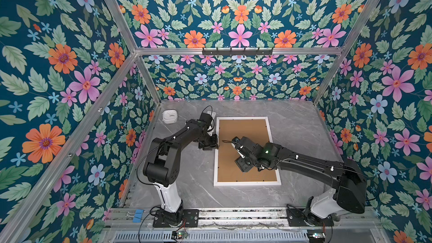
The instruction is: Put the photo into the frame
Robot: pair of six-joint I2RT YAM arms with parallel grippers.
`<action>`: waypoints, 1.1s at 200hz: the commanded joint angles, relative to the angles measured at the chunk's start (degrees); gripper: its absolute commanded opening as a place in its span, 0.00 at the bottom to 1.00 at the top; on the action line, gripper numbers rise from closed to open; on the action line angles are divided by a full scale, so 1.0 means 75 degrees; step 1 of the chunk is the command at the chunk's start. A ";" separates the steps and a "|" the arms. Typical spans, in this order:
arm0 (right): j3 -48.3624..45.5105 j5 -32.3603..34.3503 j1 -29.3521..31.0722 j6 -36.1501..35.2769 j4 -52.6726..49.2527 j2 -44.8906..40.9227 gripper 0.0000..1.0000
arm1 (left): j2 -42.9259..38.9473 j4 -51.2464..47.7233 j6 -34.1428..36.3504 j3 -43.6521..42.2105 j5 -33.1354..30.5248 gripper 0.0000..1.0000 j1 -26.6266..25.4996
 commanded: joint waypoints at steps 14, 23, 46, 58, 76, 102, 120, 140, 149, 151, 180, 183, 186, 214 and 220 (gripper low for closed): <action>-0.0002 -0.0427 -0.0176 0.1052 -0.0320 -0.0071 0.68 | -0.0648 0.0235 -0.0187 -0.0993 0.0066 0.37 -0.0041; -0.0039 -0.0455 -0.0184 0.1175 -0.0338 -0.0066 0.67 | -0.0845 0.0311 -0.0317 -0.1187 0.0052 0.37 -0.0090; -0.0053 -0.0554 -0.0202 0.1405 -0.0466 -0.0013 0.67 | -0.1098 0.0393 -0.0600 -0.1516 -0.0003 0.36 -0.0262; -0.0019 -0.0564 -0.0203 0.1505 -0.0579 -0.0010 0.66 | -0.1154 0.0378 -0.0740 -0.1566 -0.0259 0.35 -0.0420; -0.0055 -0.0804 -0.0204 0.1655 -0.0567 -0.0091 0.66 | -0.1147 0.0422 -0.0932 -0.1655 -0.0393 0.32 -0.0653; -0.0329 -0.1116 -0.0184 0.1566 -0.0317 -0.0222 0.65 | -0.1028 0.0548 -0.1117 -0.1730 -0.0576 0.29 -0.0962; -0.0569 -0.1178 -0.0144 0.1448 -0.0054 -0.0311 0.64 | -0.0861 0.0590 -0.1149 -0.1686 -0.0707 0.28 -0.1102; -0.0699 -0.1158 -0.0037 0.1327 0.0091 -0.0396 0.64 | -0.0707 0.0521 -0.1163 -0.1583 -0.0882 0.27 -0.1177; -0.0731 -0.1061 0.0076 0.1211 0.0118 -0.0421 0.64 | -0.0671 0.0486 -0.1185 -0.1529 -0.0993 0.26 -0.1209; -0.0732 -0.1013 0.0095 0.1178 0.0112 -0.0422 0.64 | -0.0663 0.0474 -0.1192 -0.1517 -0.1015 0.26 -0.1214; -0.0729 -0.0230 0.0770 0.0619 0.0009 -0.0377 0.64 | -0.0554 0.0320 -0.1245 -0.1381 -0.1263 0.20 -0.1319; -0.0732 -0.0123 0.0849 0.0553 0.0008 -0.0370 0.64 | -0.0543 0.0320 -0.1245 -0.1370 -0.1261 0.20 -0.1329; -0.0732 -0.0033 0.0925 0.0490 -0.0007 -0.0356 0.64 | -0.0531 0.0314 -0.1255 -0.1358 -0.1253 0.19 -0.1338; -0.0806 0.0657 0.1582 0.0051 0.0054 -0.0224 0.64 | -0.0452 0.0269 -0.1268 -0.1241 -0.1250 0.11 -0.1403; -0.0844 0.0821 0.1732 -0.0058 0.0104 -0.0202 0.64 | -0.0435 0.0269 -0.1268 -0.1209 -0.1240 0.09 -0.1403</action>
